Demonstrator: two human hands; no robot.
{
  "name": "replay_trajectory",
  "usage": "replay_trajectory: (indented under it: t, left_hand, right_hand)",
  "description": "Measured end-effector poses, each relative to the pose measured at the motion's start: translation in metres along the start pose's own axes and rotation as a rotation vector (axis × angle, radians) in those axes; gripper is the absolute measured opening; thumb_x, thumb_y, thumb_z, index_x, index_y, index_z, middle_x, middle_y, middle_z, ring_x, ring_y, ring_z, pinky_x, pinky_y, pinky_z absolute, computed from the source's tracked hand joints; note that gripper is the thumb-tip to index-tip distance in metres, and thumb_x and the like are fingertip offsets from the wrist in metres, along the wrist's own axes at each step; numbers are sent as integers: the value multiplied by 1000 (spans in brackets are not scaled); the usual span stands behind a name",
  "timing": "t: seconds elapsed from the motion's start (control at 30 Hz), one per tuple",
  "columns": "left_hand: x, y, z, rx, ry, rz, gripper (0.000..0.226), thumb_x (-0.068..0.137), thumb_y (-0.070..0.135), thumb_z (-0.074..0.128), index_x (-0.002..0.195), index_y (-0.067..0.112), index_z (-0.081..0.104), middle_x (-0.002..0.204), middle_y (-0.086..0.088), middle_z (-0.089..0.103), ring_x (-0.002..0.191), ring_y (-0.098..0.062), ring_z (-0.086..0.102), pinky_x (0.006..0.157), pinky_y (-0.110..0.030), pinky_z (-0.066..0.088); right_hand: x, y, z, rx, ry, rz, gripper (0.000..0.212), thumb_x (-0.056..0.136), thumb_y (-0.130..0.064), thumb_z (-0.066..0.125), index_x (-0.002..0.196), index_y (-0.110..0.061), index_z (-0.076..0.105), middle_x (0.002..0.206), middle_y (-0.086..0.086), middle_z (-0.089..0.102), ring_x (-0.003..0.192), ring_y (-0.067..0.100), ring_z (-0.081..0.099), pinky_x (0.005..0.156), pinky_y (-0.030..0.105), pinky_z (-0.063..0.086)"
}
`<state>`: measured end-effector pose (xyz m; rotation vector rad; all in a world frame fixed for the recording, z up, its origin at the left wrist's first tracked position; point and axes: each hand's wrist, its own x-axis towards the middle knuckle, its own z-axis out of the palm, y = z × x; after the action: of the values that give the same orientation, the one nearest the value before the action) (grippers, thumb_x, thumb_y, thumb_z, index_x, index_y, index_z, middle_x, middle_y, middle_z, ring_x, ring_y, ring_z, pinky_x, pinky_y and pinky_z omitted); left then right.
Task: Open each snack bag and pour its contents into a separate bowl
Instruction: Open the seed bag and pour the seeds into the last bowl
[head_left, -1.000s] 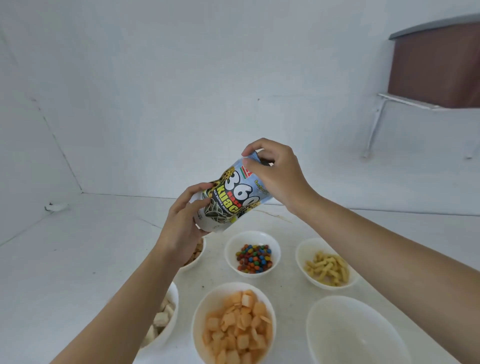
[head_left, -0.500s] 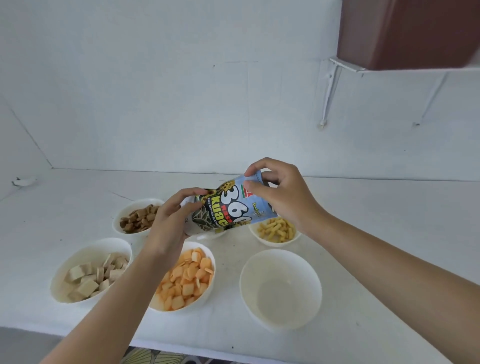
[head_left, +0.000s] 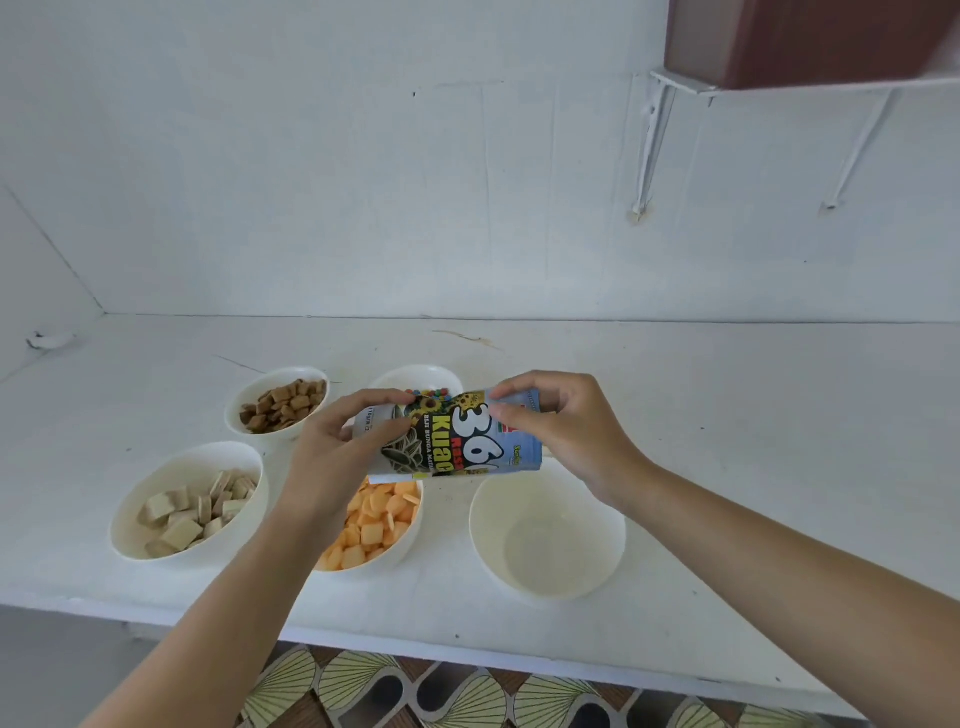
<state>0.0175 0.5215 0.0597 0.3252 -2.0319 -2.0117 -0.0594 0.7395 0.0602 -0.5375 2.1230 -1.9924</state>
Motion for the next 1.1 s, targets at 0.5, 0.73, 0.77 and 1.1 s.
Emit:
replay_trajectory:
  t: [0.5,0.73,0.77,1.1]
  left_hand:
    - [-15,-12,12,128,-15,-23,18,83,5,78,92,21,80,118,1,68,99,-19,72,67,-32,62]
    - [-14,1,19,109,8,39,18,88,4,73,96,20,77,119,-10,67,97,-25,74,69,-37,62]
    - [-14,6,20,114,11,59,18,88,4,73,96,20,77,119,-10,67,96,-24,74,67,-34,62]
    - [-13,30,25,265,-48,184,21,89,6,71,95,25,78,114,-2,63,105,-22,67,75,-45,64]
  right_hand:
    - [-24,37,-5,-19,48,127,14,85,-10,77,90,-6,64,85,11,76,76,22,75,63,40,61]
    - [-22,21,-8,40,53,97,15,86,-10,75,94,-4,63,80,7,75,77,24,75,64,40,61]
    - [-21,18,-8,43,58,91,15,86,-10,74,94,-4,63,82,9,75,77,24,75,65,41,61]
    - [-26,16,-5,90,79,79,14,90,-9,70,93,-5,57,87,10,75,76,18,74,56,26,54]
